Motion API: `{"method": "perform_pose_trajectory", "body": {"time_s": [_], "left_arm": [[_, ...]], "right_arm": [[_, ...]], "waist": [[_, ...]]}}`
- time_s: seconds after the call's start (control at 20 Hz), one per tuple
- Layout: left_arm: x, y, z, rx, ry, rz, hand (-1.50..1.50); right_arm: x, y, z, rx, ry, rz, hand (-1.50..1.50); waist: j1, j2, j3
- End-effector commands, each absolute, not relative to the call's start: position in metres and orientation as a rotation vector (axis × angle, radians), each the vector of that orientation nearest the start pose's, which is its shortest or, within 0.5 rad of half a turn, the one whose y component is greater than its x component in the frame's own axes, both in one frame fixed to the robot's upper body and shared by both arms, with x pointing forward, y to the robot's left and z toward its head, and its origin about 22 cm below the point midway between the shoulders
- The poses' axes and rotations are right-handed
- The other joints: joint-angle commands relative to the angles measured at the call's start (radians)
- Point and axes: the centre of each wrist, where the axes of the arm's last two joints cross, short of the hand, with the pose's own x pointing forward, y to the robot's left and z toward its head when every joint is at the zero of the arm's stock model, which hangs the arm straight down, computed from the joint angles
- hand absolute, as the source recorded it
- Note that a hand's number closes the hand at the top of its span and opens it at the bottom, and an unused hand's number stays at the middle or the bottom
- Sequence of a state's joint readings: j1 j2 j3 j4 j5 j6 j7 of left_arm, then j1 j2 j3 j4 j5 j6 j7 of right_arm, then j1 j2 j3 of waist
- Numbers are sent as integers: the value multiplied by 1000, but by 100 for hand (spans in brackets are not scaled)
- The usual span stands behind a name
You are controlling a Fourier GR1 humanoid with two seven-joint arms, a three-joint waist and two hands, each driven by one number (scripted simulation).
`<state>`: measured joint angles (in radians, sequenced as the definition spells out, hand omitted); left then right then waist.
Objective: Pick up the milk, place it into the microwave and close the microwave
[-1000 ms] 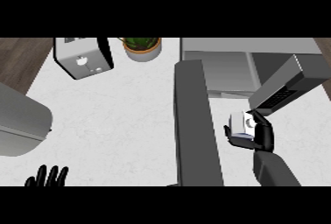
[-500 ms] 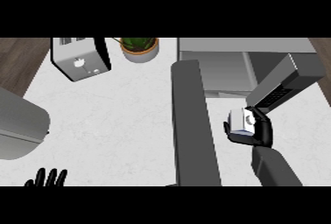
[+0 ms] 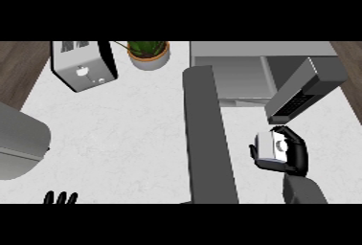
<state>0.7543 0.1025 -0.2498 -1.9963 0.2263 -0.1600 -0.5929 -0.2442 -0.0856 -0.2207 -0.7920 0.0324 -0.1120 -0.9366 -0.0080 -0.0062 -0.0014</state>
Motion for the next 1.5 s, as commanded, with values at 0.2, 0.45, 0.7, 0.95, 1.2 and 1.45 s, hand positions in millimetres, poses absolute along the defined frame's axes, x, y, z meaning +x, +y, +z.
{"method": "perform_pose_trajectory", "body": {"time_s": [0.2,0.45,0.7,0.95,1.2,1.45], "left_arm": [[53,222,-8,-187,-1920,197,-150],[67,230,5,-163,-1916,237,-150],[63,231,13,-177,-1904,216,-150],[42,261,4,-156,-1906,218,-150],[57,262,4,-140,-1909,233,-150],[54,260,4,-155,-1895,235,-150]], "right_arm": [[220,-274,-84,-152,-1977,13,150],[224,-235,-55,90,-1986,-129,150],[234,-226,-38,10,-2000,-132,150],[262,-206,-25,-99,-1985,-53,150],[298,-176,-26,-100,-1966,-32,150],[325,-183,-29,-213,-1900,6,150]], "waist": [[5,1,0],[2,3,1],[13,5,1],[20,5,1],[24,8,2],[22,7,2]]}}
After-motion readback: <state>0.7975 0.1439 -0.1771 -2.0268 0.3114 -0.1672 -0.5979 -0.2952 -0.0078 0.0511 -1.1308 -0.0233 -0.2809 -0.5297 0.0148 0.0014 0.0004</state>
